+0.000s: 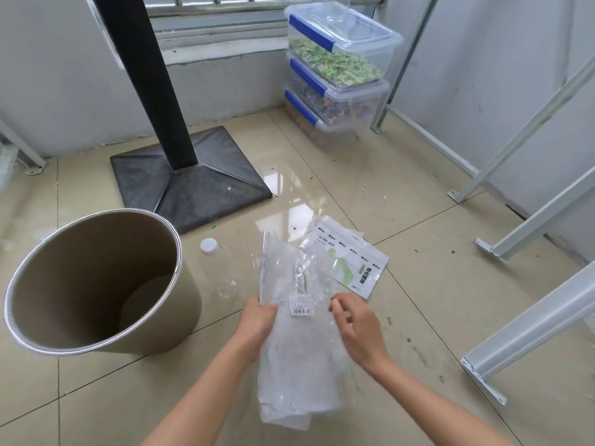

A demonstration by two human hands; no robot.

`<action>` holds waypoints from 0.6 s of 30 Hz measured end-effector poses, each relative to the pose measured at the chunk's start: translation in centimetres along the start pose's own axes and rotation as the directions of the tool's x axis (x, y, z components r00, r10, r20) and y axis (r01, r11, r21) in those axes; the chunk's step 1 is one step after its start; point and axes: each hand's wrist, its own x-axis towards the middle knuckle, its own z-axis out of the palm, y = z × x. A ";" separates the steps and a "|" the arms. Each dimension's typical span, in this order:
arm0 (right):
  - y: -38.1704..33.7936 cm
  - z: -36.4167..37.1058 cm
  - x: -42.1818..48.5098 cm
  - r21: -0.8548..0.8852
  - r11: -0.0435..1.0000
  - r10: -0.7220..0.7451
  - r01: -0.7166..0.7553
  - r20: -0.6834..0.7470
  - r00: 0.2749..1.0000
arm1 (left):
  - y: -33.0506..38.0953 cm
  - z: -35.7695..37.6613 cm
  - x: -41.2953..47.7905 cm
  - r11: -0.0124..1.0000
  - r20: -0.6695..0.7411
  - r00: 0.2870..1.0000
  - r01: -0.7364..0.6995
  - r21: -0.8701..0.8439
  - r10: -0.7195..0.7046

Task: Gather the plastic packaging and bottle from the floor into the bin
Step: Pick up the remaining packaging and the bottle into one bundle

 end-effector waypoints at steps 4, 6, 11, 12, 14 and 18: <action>3.1 -1.4 3.1 -0.173 0.962 0.213 -0.210 -0.001 0.977 | 2.7 -0.1 0.3 0.990 -0.082 0.989 -0.120 0.070 0.125; 4.4 -2.0 4.6 -0.226 0.933 0.285 -0.280 -0.012 0.959 | 4.7 -0.1 0.5 0.981 -0.117 0.976 -0.174 0.082 0.182; 7.2 -2.0 9.0 -0.319 0.865 0.410 -0.387 0.007 0.912 | 10.8 0.4 3.5 0.950 -0.173 0.934 -0.304 0.071 0.312; 7.7 -1.7 9.9 -0.333 0.855 0.428 -0.398 0.020 0.903 | 12.0 0.5 4.3 0.942 -0.182 0.924 -0.326 0.082 0.336; 8.9 -0.8 11.5 -0.374 0.840 0.440 -0.393 0.044 0.897 | 14.2 0.6 6.5 0.925 -0.191 0.905 -0.367 0.098 0.380; 11.1 2.0 13.0 -0.467 0.824 0.423 -0.321 0.128 0.897 | 16.9 0.5 10.5 0.911 -0.207 0.888 -0.390 0.137 0.411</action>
